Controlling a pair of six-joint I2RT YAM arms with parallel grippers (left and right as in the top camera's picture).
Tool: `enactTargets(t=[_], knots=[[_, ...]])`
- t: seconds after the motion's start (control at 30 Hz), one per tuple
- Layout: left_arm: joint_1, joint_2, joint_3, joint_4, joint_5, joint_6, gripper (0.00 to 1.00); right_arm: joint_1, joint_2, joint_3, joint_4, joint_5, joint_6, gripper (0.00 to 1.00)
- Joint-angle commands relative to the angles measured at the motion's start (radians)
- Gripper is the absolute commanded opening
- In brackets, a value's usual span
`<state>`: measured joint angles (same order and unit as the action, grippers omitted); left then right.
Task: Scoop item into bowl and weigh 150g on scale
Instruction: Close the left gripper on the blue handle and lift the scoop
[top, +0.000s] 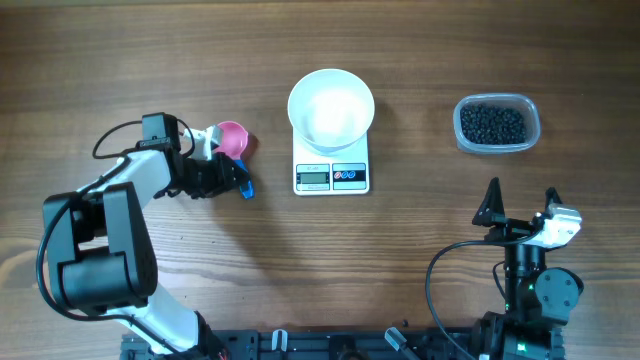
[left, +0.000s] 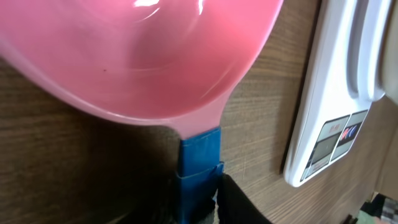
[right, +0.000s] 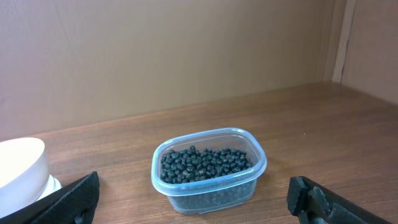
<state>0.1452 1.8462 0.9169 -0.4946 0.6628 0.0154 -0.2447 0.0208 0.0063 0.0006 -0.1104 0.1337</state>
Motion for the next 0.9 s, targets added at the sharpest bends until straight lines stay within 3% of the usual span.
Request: enactTargets(t=[0.0, 0.47, 0.53, 0.6, 0.87], knots=[[-0.008, -0.014, -0.021, -0.005, -0.016, 0.000, 0.23, 0.004, 0.002, -0.001, 0.003, 0.013, -0.001, 1.00], [-0.006, -0.015, -0.019, -0.005, 0.071, -0.001, 0.19, 0.004, 0.002, -0.001, 0.003, 0.013, -0.001, 1.00], [-0.003, -0.016, -0.019, -0.006, 0.087, -0.001, 0.14, 0.004, 0.002, -0.001, 0.003, 0.013, 0.000, 1.00], [0.001, -0.016, -0.019, -0.006, 0.117, -0.001, 0.04, 0.004, 0.002, -0.001, 0.003, 0.013, -0.001, 1.00], [0.054, -0.016, -0.019, -0.006, 0.306, -0.008, 0.04, 0.004, 0.002, -0.001, 0.003, 0.013, -0.001, 1.00]])
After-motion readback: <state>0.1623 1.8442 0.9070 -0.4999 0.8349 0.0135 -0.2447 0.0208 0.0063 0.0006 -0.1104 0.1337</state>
